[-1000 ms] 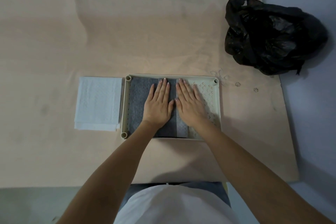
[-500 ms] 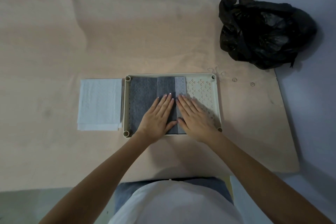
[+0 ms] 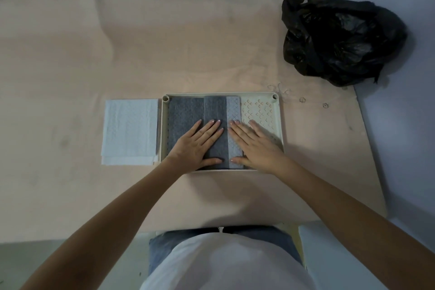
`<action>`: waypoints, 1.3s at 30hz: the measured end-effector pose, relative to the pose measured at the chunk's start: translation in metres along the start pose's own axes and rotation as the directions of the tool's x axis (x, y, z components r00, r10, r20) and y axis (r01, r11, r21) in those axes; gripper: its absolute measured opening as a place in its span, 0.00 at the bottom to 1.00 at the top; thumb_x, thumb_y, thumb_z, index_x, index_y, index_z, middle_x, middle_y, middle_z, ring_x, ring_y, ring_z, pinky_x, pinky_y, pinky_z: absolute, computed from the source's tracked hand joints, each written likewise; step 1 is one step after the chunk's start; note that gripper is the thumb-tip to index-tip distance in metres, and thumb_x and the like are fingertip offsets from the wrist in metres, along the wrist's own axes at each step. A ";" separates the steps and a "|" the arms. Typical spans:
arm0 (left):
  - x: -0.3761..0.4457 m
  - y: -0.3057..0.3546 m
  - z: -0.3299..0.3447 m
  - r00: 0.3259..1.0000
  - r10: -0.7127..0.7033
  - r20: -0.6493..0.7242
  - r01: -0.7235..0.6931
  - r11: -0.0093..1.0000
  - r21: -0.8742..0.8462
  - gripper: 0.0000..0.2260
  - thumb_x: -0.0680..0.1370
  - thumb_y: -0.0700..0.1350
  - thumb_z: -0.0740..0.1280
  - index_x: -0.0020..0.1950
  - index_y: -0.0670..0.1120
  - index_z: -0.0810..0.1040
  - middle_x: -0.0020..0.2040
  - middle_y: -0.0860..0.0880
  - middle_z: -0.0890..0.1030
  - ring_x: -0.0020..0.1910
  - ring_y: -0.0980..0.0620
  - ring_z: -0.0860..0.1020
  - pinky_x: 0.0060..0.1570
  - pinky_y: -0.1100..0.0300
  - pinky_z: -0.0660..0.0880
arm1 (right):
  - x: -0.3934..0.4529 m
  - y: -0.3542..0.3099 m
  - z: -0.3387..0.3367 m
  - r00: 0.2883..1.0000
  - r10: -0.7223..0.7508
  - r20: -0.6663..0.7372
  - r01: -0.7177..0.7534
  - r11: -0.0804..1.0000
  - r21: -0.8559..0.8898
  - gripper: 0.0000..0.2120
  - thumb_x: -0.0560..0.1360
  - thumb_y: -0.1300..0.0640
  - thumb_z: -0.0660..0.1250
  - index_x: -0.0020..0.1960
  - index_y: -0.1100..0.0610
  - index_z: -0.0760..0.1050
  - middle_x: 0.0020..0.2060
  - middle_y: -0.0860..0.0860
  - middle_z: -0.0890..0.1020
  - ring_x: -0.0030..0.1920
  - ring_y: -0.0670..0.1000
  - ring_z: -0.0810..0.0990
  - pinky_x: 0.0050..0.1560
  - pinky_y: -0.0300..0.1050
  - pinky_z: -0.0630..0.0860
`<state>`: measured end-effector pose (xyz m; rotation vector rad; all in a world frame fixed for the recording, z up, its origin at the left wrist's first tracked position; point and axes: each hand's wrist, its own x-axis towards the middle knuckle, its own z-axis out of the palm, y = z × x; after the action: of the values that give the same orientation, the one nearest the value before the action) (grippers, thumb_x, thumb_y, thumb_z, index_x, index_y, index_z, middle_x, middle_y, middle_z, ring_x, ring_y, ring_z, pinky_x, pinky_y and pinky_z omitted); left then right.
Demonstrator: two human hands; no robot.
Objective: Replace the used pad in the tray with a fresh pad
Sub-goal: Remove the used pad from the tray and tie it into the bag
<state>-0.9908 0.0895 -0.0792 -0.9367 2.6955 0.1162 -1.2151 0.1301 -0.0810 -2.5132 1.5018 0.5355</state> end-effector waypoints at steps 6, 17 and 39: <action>0.012 0.008 -0.011 1.000 0.023 0.009 -0.023 1.000 0.018 0.37 0.77 0.68 0.40 0.75 0.45 0.35 0.78 0.45 0.40 0.76 0.49 0.39 0.74 0.51 0.34 | -0.014 0.015 -0.008 0.999 0.012 0.031 -0.012 1.000 0.006 0.39 0.77 0.33 0.42 0.75 0.58 0.33 0.75 0.54 0.35 0.75 0.52 0.34 0.74 0.53 0.33; -0.029 0.020 -0.003 0.953 0.295 0.072 -0.294 0.955 -0.027 0.27 0.81 0.59 0.37 0.76 0.48 0.36 0.77 0.50 0.37 0.75 0.52 0.34 0.71 0.49 0.28 | -0.048 0.005 0.001 0.959 -0.283 0.014 0.280 0.953 0.113 0.29 0.80 0.39 0.38 0.77 0.50 0.46 0.76 0.48 0.47 0.76 0.48 0.41 0.73 0.48 0.31; -0.037 -0.005 -0.033 0.911 -0.358 -0.206 0.113 0.696 -0.709 0.16 0.78 0.39 0.63 0.66 0.45 0.76 0.61 0.44 0.77 0.59 0.45 0.76 0.57 0.52 0.73 | -0.029 -0.037 -0.040 0.869 0.054 -0.492 0.122 0.940 0.320 0.08 0.72 0.57 0.65 0.46 0.59 0.80 0.42 0.52 0.81 0.42 0.54 0.80 0.45 0.48 0.74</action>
<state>-0.9679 0.1024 -0.0362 -1.6405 2.8113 1.0621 -1.1859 0.1587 -0.0345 -2.4877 1.5242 -0.3930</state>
